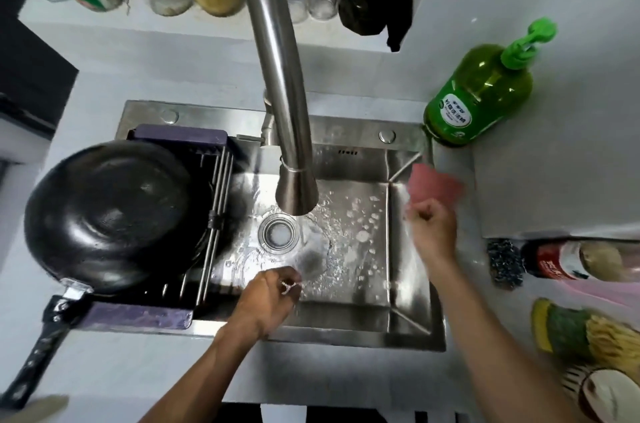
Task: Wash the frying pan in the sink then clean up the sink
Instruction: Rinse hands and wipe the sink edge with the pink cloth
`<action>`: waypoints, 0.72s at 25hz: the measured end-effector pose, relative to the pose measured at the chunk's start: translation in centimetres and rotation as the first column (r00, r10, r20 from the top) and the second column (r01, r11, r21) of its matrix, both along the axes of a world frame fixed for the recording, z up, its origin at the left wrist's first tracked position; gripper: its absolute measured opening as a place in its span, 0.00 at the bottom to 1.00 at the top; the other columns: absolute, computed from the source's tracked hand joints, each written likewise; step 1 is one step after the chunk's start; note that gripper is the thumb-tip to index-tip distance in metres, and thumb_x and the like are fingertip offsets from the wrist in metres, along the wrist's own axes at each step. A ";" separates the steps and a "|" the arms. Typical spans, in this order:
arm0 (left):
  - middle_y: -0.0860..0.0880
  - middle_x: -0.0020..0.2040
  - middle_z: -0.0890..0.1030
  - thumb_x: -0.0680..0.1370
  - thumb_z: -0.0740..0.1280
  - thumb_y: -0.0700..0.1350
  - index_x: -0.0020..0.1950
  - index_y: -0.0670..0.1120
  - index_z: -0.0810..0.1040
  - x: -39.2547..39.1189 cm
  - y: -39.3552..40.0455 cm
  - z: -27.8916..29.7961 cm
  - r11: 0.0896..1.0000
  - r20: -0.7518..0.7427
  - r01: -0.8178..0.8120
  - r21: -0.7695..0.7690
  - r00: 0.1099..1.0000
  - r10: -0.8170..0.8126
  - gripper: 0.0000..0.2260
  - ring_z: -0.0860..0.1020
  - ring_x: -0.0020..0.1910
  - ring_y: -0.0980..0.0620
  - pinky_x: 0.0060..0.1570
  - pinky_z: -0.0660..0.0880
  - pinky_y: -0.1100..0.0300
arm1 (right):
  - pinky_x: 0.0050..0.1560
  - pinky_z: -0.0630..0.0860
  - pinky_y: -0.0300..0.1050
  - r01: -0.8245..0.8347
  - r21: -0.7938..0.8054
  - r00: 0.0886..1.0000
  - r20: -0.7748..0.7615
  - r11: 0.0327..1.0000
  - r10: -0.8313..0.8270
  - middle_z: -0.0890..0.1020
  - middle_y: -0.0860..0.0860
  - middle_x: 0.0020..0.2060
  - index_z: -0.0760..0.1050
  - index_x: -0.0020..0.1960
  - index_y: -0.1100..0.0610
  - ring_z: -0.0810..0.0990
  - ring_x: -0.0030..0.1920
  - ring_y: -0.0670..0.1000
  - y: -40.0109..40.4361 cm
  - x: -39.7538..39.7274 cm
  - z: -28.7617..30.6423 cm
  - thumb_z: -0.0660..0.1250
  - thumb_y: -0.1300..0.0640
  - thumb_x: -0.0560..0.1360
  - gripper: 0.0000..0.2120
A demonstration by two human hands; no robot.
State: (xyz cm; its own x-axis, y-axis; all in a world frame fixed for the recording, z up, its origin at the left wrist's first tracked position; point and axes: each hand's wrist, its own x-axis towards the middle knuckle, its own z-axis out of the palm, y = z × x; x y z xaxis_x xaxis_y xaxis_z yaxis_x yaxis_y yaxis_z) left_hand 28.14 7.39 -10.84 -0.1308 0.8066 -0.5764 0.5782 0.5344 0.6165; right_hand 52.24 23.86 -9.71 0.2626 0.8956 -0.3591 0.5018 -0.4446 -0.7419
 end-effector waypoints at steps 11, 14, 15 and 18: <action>0.49 0.38 0.83 0.79 0.66 0.48 0.42 0.46 0.79 -2.0 6.3 4.1 0.761 0.624 -0.606 -0.230 0.508 0.594 0.09 0.79 0.38 0.52 0.44 0.75 0.58 | 0.38 0.76 0.43 0.015 -0.246 0.604 -0.770 0.969 -0.204 0.82 0.56 0.36 0.72 0.44 0.57 0.82 0.36 0.51 -6.0 -14.7 4.6 0.58 0.66 0.77 0.07; 0.48 0.37 0.83 0.78 0.68 0.44 0.41 0.46 0.80 -2.8 5.6 3.8 0.702 0.655 -0.630 -0.331 0.382 0.652 0.07 0.80 0.34 0.53 0.38 0.77 0.59 | 0.36 0.73 0.37 0.014 -0.195 0.626 -0.763 0.981 -0.161 0.80 0.49 0.32 0.74 0.43 0.56 0.77 0.32 0.44 -6.8 -15.6 4.8 0.60 0.63 0.74 0.06; 0.47 0.35 0.82 0.78 0.68 0.41 0.40 0.45 0.79 -2.8 5.4 3.7 0.677 0.654 -0.649 -0.348 0.349 0.671 0.07 0.78 0.33 0.52 0.36 0.76 0.60 | 0.37 0.73 0.38 0.044 -0.206 0.610 -0.769 0.978 -0.190 0.79 0.48 0.30 0.73 0.42 0.56 0.76 0.31 0.44 -6.9 -15.8 4.7 0.59 0.64 0.75 0.06; 0.48 0.31 0.78 0.74 0.68 0.33 0.36 0.44 0.77 -2.9 4.3 3.7 0.712 0.516 -0.676 -0.189 0.549 0.658 0.09 0.73 0.33 0.51 0.32 0.72 0.65 | 0.44 0.81 0.49 0.102 -0.283 0.419 -0.857 0.954 -0.299 0.80 0.59 0.39 0.73 0.46 0.59 0.78 0.40 0.56 -6.8 -16.0 3.7 0.59 0.64 0.76 0.04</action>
State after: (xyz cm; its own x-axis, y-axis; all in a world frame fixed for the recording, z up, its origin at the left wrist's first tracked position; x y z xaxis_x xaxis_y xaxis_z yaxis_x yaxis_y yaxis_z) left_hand 25.28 11.72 -7.17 -0.3331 0.6299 -0.7016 -0.3473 0.6099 0.7124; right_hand 36.22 17.04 -6.04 -0.1221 0.7644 -0.6331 -0.5043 -0.5972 -0.6237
